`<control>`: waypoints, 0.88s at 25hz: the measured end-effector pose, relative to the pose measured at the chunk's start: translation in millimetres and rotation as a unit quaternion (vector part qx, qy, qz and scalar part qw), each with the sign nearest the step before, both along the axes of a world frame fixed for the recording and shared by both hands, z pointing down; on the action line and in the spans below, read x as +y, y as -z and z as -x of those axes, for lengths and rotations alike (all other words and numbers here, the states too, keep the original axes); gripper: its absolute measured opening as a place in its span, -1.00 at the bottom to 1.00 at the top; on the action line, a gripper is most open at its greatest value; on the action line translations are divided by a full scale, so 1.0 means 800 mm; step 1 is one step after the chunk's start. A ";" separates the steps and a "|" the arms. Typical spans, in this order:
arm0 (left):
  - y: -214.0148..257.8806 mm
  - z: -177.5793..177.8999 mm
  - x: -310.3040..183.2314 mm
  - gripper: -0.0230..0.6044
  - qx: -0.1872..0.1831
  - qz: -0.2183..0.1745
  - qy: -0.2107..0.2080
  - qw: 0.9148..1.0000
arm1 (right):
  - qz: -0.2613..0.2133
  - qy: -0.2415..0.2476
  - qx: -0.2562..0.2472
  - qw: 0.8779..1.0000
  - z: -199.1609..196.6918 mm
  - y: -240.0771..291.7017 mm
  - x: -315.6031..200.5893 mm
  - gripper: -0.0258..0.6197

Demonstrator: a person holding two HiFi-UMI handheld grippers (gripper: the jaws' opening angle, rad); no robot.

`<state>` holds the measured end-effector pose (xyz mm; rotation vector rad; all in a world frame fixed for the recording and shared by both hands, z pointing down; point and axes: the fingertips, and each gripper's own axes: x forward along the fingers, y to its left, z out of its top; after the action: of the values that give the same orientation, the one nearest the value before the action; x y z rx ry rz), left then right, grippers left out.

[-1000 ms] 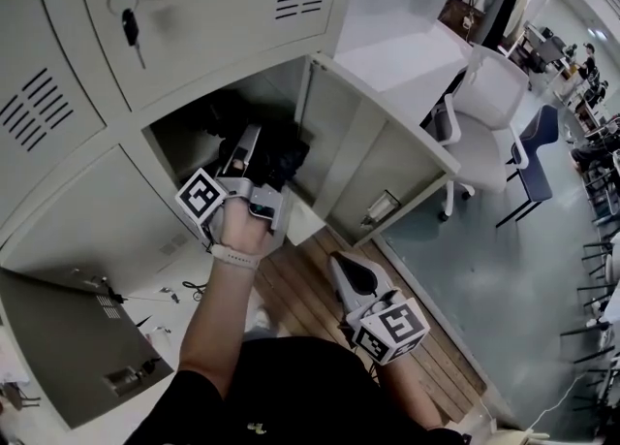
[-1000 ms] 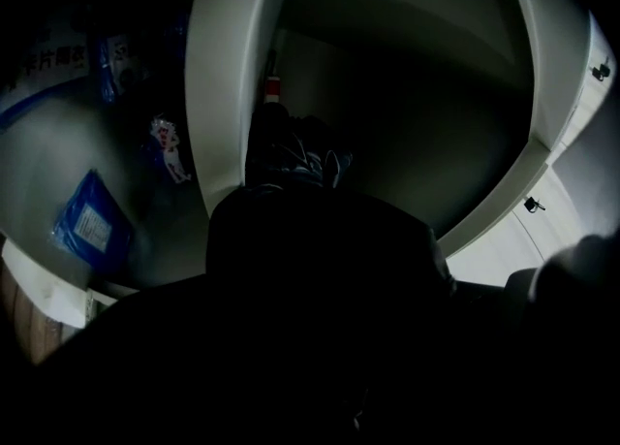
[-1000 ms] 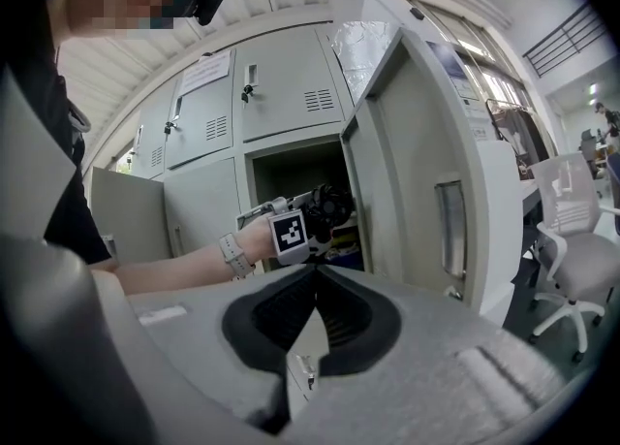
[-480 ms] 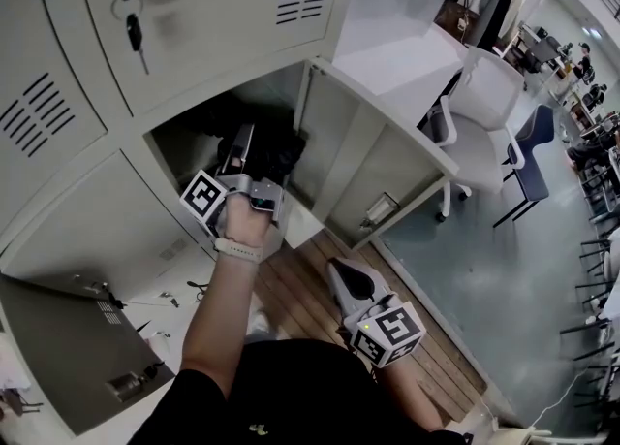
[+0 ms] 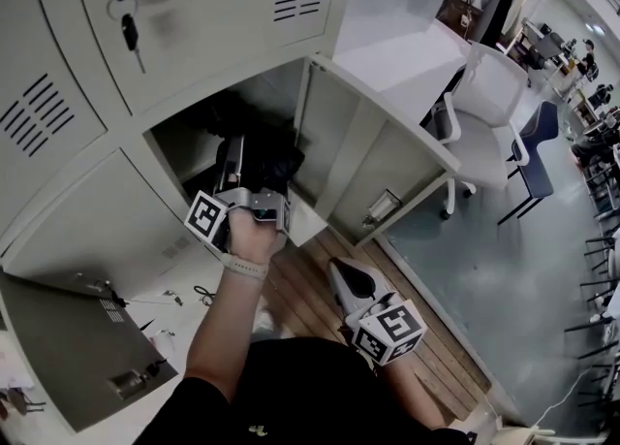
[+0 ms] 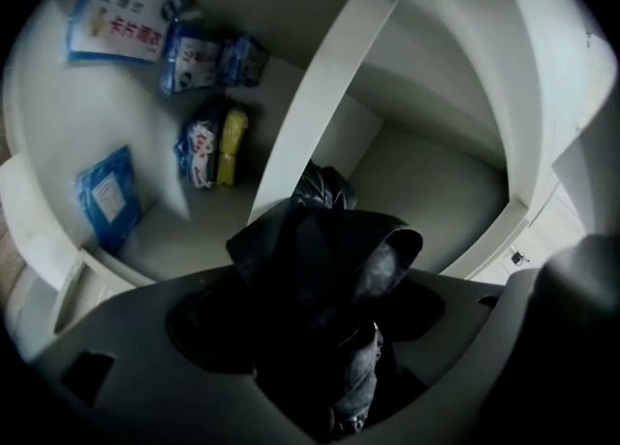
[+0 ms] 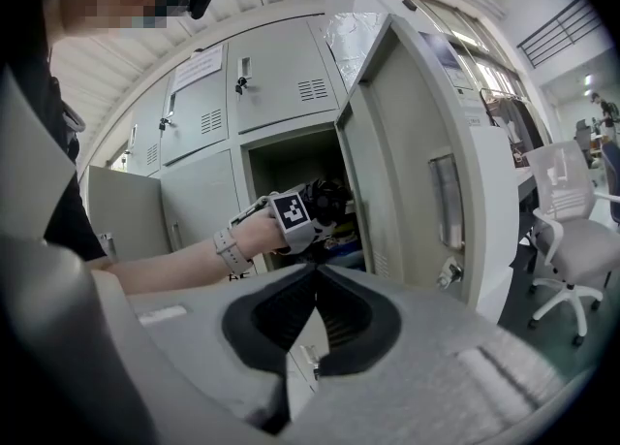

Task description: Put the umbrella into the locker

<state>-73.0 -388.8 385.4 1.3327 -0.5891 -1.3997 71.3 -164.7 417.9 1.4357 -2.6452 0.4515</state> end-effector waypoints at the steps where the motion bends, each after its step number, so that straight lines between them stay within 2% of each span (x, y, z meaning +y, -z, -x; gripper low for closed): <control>1: -0.001 0.001 0.004 0.15 0.008 0.005 0.003 1.000 | 0.001 0.001 -0.001 1.000 0.000 -0.001 0.000 -0.93; 6: -0.006 0.000 0.027 0.18 0.034 0.022 0.012 0.999 | 0.004 0.005 -0.004 1.000 0.001 -0.005 0.001 -0.93; 11: -0.010 -0.018 0.047 0.16 0.097 0.001 -0.016 0.995 | 0.008 0.008 -0.007 1.000 0.001 -0.007 0.001 -0.93; 14: -0.014 -0.017 0.046 0.13 0.118 -0.003 -0.019 0.993 | 0.010 0.008 -0.007 1.000 0.003 -0.009 0.001 -0.93; 19: -0.004 0.003 0.022 0.13 0.133 -0.006 0.007 0.991 | 0.015 0.000 -0.009 1.000 -0.007 -0.013 0.003 -0.93; 22: 0.010 0.025 0.004 0.13 0.150 -0.034 0.030 0.988 | 0.017 -0.003 -0.009 1.000 -0.009 -0.015 0.002 -0.93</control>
<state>-92.6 -386.0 377.5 1.1343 -0.3853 -1.6438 78.9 -163.2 429.6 1.4371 -2.6346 0.5099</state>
